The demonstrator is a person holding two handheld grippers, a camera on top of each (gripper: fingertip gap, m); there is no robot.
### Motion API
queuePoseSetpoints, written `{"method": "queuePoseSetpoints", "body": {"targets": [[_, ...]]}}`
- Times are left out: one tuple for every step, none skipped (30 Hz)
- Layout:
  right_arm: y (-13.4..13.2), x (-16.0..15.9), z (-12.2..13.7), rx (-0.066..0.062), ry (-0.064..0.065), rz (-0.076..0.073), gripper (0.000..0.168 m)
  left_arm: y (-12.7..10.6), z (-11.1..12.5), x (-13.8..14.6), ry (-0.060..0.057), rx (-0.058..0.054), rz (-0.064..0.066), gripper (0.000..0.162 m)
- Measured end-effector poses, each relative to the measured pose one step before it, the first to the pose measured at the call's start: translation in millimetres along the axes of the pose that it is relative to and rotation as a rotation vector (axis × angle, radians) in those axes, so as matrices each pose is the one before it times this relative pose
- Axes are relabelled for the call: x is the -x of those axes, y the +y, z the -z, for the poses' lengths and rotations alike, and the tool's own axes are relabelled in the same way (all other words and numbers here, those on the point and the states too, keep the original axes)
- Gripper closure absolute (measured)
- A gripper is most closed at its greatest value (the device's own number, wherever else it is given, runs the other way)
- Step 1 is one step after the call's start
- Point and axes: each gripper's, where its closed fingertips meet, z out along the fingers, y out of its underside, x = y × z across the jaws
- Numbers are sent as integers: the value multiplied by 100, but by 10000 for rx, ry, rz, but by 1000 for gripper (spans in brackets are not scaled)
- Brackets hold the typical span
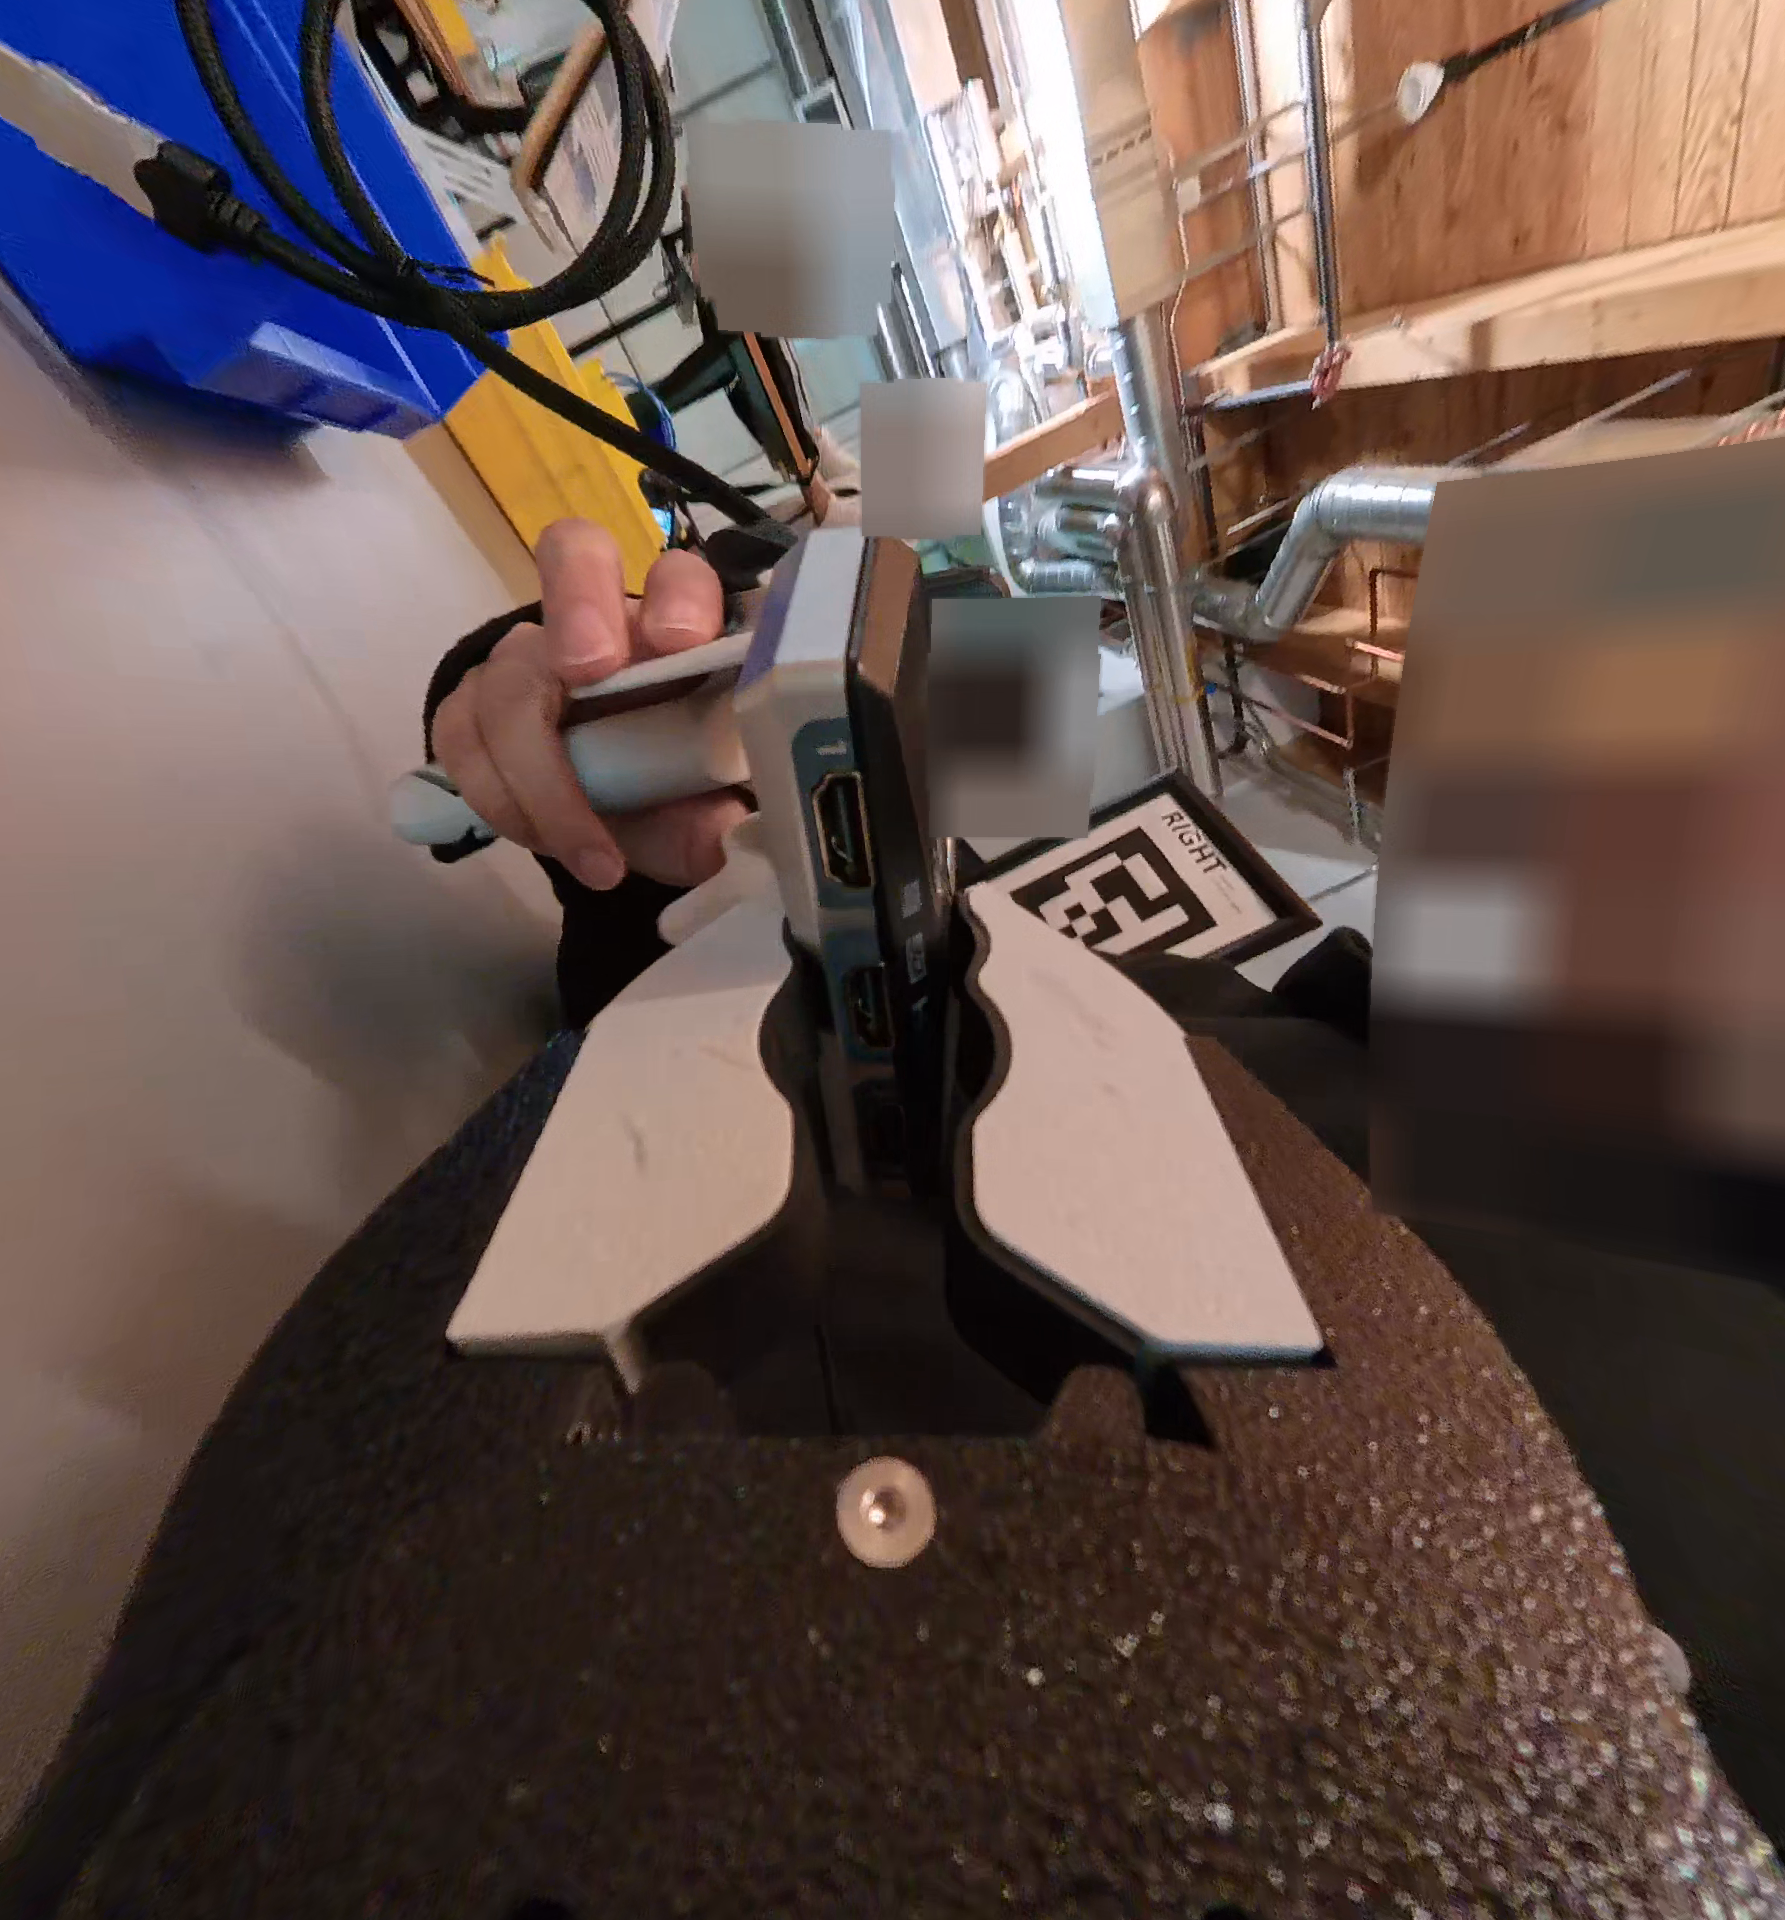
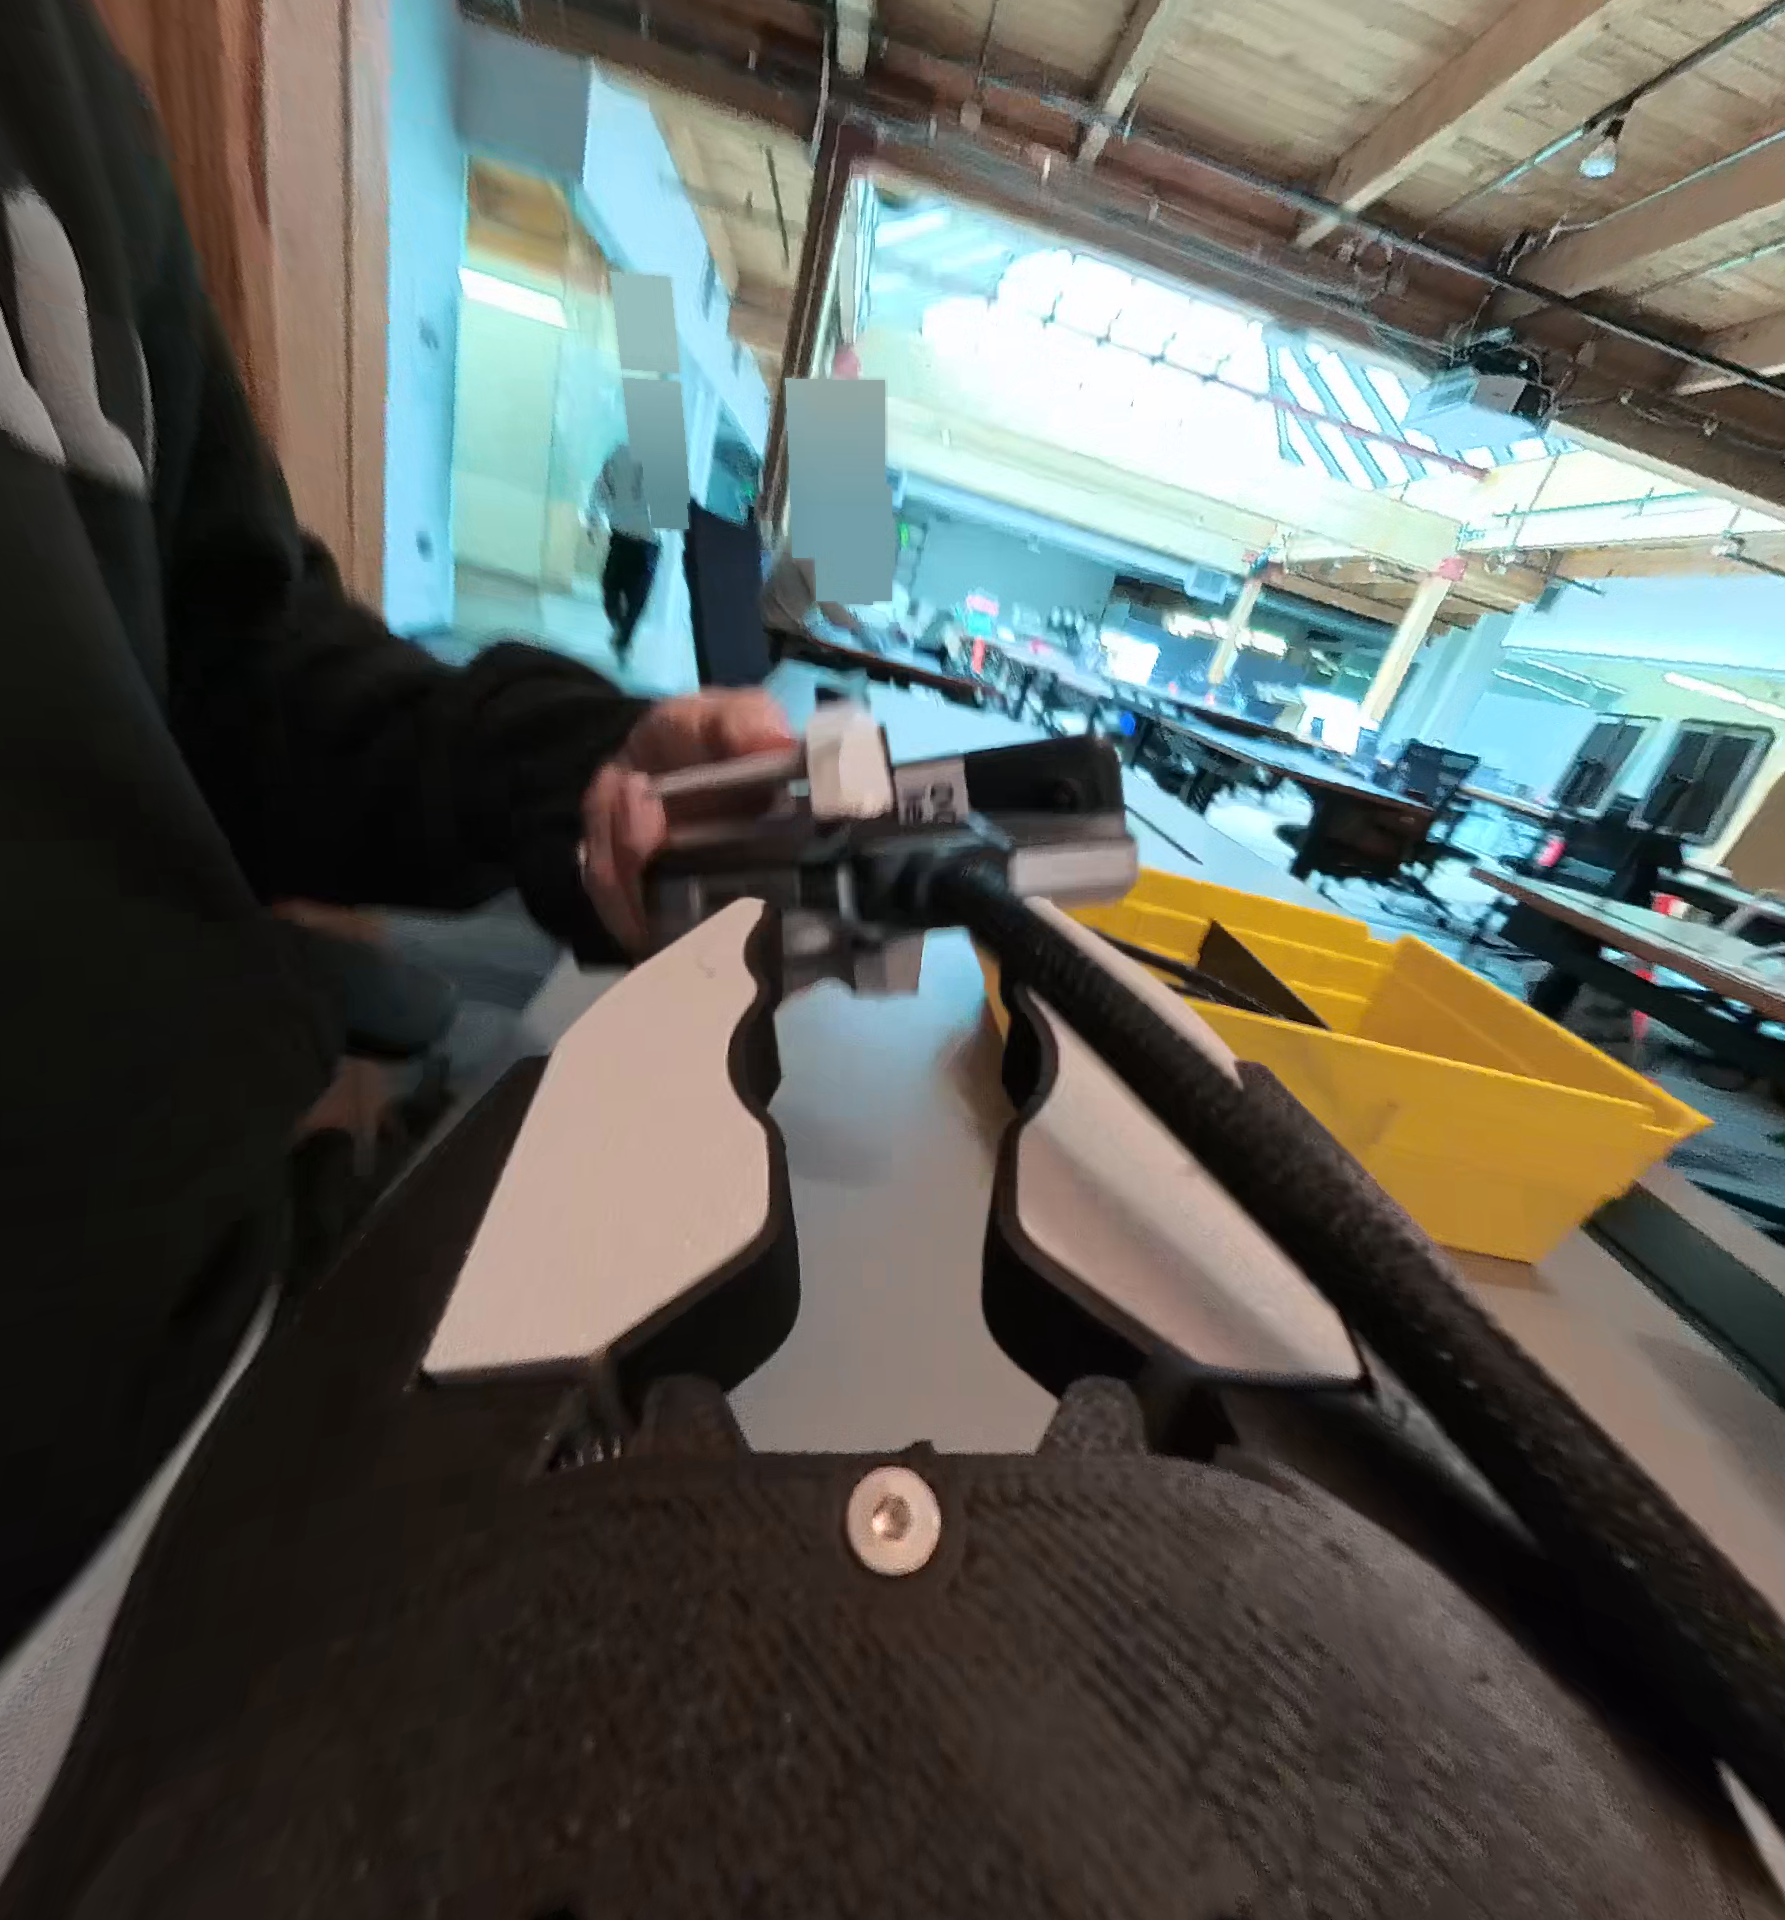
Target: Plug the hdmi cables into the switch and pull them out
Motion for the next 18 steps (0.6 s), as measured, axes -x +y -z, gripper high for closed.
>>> {"method": "queuePoseSetpoints", "body": {"targets": [[853,315,18,667,-44,555,135,-92,-3,-358,-28,149,-111,140],[655,426,-38,522,-75,570,144,-194,11,-177,-141,88,-193,140],[-93,75,-58,33,167,248,147,-192,19,-11,-185,70,-208,140],[-580,-334,11,-364,313,-197,147,-116,-2,-100,-41,97,-121,140],[-571,-458,79,-421,263,-473,145,-262,-5,-193,26,-25,-92,140],[-174,-288,65,-152,50,-570,140,-424,26,-233,-16,-135,-231,140],[303,238,87,230,-378,-604,135,-438,123,-240,-96,-74,-395,140],[514,896,193,469,-820,-521,129,-626,271,-107,-238,-122,-448,140],[389,1300,331,433,-952,-134,130,-811,388,39,-322,-211,-416,141],[50,1308,426,254,-746,218,130,-756,437,273,-381,-166,-333,141],[-383,1139,467,64,-537,313,131,-531,435,531,-435,-52,-219,141],[-836,198,438,-35,56,314,131,-353,349,623,-378,-52,-113,141],[-1171,-1484,518,-204,1129,321,130,-195,176,465,-173,-69,-15,141],[-1118,-2453,561,-321,1700,232,129,40,2,296,9,-22,104,141],[-770,-2437,371,-337,1646,-4,123,188,-129,293,40,14,213,141],[10,-1608,51,-61,1056,-96,121,188,-236,357,20,-26,246,141],[929,-578,-188,403,338,125,122,211,-301,272,90,-17,243,141],[1163,-256,-326,514,218,250,122,182,-347,134,168,-22,248,141]]}}
